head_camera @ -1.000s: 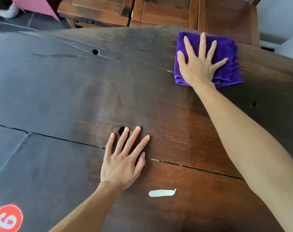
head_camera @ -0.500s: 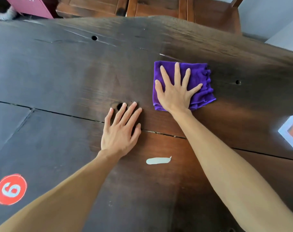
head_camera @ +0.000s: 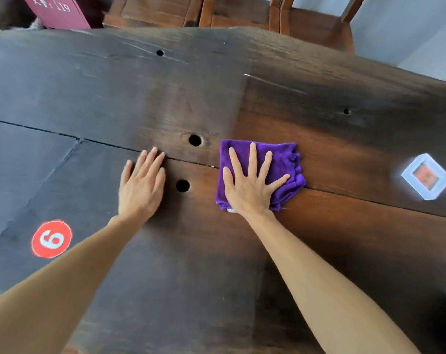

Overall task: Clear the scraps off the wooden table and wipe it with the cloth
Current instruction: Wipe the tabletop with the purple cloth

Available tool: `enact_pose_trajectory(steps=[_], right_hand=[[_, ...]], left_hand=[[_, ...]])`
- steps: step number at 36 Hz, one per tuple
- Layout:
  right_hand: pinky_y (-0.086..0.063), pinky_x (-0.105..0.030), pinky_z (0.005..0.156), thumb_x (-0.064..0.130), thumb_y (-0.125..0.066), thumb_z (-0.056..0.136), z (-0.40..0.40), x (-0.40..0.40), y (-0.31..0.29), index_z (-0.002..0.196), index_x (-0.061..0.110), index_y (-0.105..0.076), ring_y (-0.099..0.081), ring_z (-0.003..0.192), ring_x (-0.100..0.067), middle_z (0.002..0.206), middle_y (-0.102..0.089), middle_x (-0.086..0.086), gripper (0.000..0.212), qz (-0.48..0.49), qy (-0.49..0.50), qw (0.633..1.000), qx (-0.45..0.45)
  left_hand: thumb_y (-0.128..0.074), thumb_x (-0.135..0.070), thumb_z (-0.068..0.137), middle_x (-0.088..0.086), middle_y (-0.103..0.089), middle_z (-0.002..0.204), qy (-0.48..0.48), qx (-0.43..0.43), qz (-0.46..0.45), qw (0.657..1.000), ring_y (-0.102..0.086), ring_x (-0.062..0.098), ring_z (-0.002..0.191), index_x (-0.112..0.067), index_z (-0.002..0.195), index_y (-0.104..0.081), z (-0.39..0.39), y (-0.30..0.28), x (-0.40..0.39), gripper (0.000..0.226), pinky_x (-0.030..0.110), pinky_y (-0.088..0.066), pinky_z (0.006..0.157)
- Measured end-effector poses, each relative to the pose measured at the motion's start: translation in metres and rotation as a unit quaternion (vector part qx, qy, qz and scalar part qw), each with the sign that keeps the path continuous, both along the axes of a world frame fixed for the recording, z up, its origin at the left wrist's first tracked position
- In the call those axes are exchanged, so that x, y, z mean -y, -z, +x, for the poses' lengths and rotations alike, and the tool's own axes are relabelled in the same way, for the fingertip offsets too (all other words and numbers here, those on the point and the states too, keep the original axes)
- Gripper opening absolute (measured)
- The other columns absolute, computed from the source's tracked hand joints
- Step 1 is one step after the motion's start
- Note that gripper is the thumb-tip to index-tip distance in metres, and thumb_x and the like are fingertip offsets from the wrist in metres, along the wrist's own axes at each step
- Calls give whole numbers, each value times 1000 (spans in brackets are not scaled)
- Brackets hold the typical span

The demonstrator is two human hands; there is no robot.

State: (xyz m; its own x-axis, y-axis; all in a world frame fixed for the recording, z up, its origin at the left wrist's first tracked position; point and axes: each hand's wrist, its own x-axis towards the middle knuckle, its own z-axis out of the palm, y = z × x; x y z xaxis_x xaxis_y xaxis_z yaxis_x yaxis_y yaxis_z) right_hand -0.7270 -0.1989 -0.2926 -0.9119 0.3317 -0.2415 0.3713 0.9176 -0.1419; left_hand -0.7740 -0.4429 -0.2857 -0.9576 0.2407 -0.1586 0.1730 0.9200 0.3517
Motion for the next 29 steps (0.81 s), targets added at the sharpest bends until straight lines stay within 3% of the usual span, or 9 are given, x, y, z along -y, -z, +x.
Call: enact_pose_trajectory(steps=[5, 12, 17, 29], right_hand=[[13, -84, 102, 63, -7, 101, 23, 13, -5, 147, 59, 24, 30, 151, -33, 166, 28, 9, 56, -33, 9, 999, 35], [14, -83, 103, 61, -5, 101, 58, 32, -14, 144, 59, 29, 35, 149, -31, 163, 35, 10, 55, -67, 8, 995, 79], [14, -83, 103, 62, -6, 101, 94, 50, -14, 132, 62, 42, 36, 149, -31, 162, 35, 10, 57, -59, 8, 995, 84], [13, -82, 104, 65, 7, 94, 181, 88, -10, 142, 60, 33, 39, 147, -28, 160, 39, 11, 55, -50, 15, 995, 82]], left_hand=[[-13, -46, 104, -10, -16, 170, 27, 0, -65, 998, -9, 14, 158, -39, 161, -22, 25, 1, 64, 58, 38, -1, 126], [-6, -47, 103, -10, -9, 171, 11, 4, -99, 995, -4, 16, 159, -39, 162, -13, 54, 2, 96, 60, 40, 1, 126], [-7, -46, 103, -11, -8, 171, 11, -5, -101, 995, -3, 16, 159, -40, 162, -13, 54, 1, 94, 60, 40, 3, 126], [-12, -45, 105, -9, -14, 171, 15, -30, -102, 994, -7, 17, 158, -40, 161, -16, 54, 9, 98, 56, 41, 0, 124]])
